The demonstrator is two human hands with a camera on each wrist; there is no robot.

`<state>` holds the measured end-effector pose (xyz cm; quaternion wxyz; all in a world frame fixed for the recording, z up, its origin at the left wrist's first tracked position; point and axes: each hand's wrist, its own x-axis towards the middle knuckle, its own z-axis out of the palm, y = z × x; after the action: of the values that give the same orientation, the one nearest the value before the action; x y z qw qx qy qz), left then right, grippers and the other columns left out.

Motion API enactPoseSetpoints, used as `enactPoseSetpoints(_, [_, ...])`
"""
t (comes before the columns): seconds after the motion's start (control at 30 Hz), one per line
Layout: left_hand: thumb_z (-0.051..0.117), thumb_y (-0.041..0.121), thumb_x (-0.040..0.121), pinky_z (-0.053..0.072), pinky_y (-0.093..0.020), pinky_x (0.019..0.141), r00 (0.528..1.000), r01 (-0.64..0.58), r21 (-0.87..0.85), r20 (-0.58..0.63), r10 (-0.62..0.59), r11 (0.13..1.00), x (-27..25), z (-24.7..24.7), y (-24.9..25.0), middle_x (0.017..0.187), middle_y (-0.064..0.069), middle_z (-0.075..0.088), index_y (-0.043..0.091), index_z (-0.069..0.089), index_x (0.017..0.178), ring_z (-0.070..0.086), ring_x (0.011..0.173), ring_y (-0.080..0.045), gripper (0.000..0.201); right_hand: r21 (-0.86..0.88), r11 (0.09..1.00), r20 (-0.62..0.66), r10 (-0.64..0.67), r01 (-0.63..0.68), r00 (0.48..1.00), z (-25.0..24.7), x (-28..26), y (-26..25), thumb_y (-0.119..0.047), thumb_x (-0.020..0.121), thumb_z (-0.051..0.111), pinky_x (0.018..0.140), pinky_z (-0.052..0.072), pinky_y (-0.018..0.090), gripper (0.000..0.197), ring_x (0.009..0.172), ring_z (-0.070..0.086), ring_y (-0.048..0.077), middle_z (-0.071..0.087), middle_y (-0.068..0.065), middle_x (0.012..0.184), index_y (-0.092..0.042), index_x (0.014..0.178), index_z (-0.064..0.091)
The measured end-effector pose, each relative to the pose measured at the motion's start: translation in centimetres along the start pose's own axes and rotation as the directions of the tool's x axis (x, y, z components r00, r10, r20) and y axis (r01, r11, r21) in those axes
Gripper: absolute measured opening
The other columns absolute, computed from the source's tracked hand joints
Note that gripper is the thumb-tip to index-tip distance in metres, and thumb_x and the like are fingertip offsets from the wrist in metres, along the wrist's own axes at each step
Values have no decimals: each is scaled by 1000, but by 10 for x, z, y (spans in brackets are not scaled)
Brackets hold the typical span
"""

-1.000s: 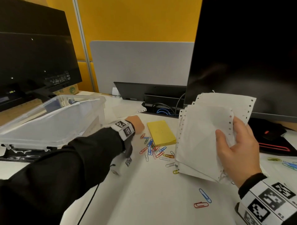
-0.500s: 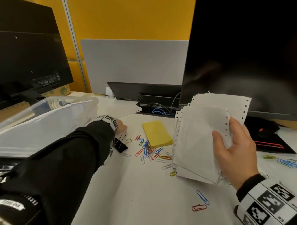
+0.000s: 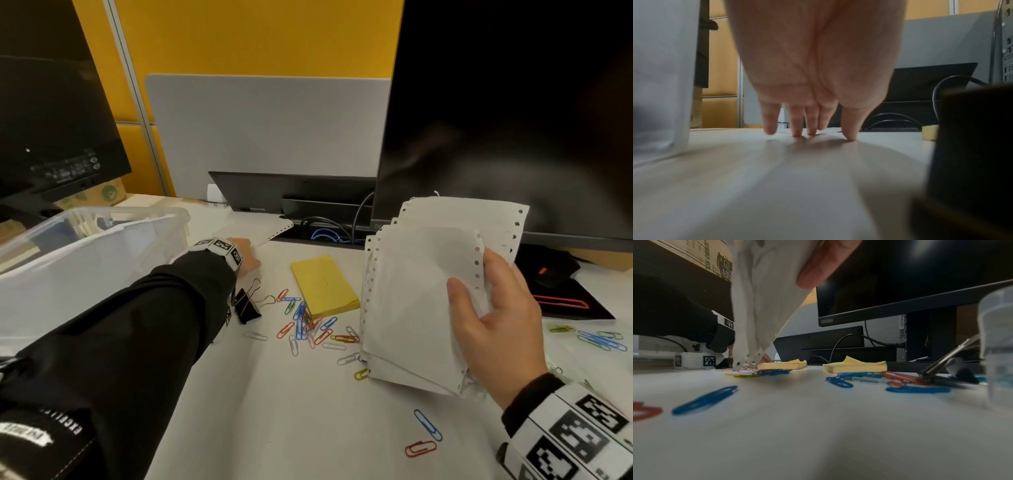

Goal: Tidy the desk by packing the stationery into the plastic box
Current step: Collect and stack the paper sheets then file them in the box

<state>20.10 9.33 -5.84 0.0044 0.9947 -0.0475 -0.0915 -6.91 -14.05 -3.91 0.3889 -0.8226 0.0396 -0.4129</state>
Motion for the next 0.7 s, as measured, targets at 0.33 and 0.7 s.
enactPoseSetpoints(0.33, [63, 32, 85, 47, -30, 89, 996, -51, -17, -73, 50, 999, -30, 1, 5, 113, -12, 64, 3, 58, 113, 61, 104, -27, 41, 11, 998, 22, 54, -55, 998, -3, 0, -7, -5, 89, 52, 85, 36, 2, 49, 107, 47, 1, 48, -10, 122, -12, 135, 40])
enactPoseSetpoints(0.7, [59, 22, 87, 47, -27, 71, 964, -110, -18, -246, 103, 994, -98, -11, 9, 88, -10, 55, 1, 57, 108, 57, 82, -24, 30, 103, 989, 33, 104, -107, 994, -19, -4, -22, -5, 88, 56, 79, 36, 2, 78, 88, 44, -25, 43, -24, 117, -28, 147, 10])
